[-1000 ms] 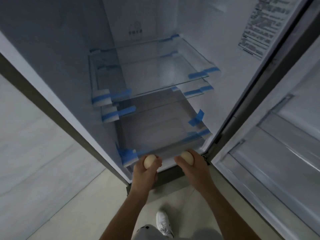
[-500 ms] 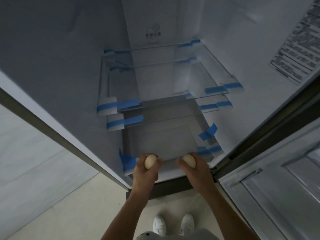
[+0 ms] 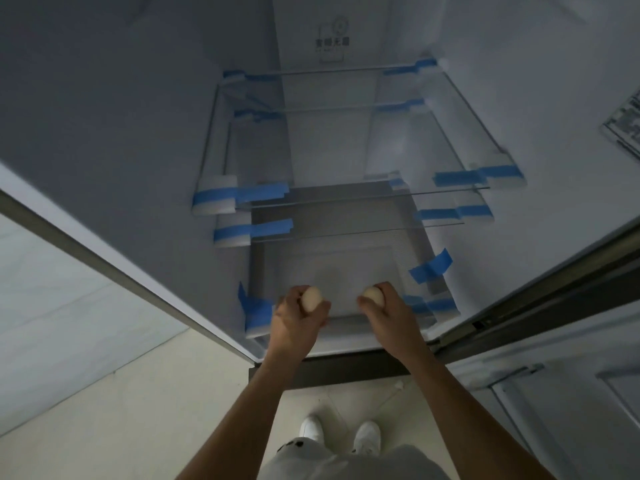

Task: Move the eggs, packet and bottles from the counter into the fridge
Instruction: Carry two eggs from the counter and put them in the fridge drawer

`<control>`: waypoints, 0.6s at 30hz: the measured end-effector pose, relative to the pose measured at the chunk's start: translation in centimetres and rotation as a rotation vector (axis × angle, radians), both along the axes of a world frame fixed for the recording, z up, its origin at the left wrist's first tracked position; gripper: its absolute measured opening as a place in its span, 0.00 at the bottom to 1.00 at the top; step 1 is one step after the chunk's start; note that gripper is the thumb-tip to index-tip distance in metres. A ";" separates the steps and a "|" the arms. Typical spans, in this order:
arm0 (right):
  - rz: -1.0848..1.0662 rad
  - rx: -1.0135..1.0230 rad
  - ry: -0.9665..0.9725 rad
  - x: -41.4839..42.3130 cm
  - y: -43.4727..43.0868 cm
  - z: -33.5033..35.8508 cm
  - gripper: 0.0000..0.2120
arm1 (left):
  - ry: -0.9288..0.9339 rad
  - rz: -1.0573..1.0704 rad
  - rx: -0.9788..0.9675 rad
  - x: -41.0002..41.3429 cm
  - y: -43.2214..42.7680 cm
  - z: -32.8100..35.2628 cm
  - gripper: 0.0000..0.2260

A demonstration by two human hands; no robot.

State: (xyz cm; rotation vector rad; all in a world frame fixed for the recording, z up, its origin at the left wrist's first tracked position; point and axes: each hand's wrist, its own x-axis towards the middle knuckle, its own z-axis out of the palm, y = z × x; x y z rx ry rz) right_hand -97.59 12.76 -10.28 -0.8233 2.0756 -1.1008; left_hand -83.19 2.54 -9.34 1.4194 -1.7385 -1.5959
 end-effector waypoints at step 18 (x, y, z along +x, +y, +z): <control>0.035 0.319 0.528 -2.7 -2.9 -6.7 0.23 | -0.334 -0.036 -0.152 -3.7 -2.3 -5.6 0.18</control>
